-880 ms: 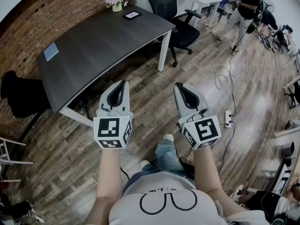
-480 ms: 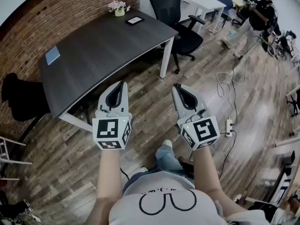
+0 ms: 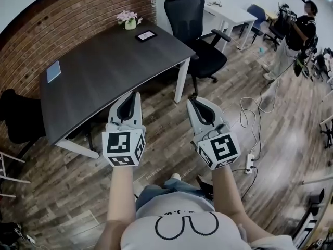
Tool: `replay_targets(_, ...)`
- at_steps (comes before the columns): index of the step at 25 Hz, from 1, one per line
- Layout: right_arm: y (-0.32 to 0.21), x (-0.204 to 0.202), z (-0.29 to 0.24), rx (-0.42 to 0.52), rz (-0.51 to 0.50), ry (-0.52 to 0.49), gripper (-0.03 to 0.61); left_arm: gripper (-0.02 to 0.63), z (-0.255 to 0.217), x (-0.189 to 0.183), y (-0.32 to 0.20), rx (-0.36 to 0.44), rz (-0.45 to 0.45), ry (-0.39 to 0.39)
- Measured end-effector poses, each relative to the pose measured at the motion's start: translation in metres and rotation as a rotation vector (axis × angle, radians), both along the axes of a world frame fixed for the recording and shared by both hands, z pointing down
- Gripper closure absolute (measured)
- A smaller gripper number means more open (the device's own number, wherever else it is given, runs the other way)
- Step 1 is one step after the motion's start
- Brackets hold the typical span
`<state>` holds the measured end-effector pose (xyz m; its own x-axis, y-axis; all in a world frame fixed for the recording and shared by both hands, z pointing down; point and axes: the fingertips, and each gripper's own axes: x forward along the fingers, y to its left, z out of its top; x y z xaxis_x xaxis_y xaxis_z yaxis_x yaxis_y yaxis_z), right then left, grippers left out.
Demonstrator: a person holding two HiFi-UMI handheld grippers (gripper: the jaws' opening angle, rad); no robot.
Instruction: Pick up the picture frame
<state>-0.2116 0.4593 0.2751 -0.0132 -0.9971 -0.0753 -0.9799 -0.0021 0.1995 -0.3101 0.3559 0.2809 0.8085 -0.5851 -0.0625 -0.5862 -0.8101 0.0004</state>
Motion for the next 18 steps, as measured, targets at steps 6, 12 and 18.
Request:
replay_targets(6, -0.023, 0.053, -0.002, -0.005, -0.018, 0.001, 0.581, 0.615, 0.003, 0.05, -0.015, -0.012, -0.021, -0.009)
replay_targets(12, -0.052, 0.082, 0.004, -0.015, -0.054, -0.063, 0.583, 0.615, 0.001, 0.075, -0.045, -0.031, -0.037, 0.047)
replay_targets(18, -0.101, 0.113, 0.001, -0.002, -0.072, -0.105, 0.583, 0.615, 0.015, 0.1, -0.106, -0.078, -0.069, 0.0)
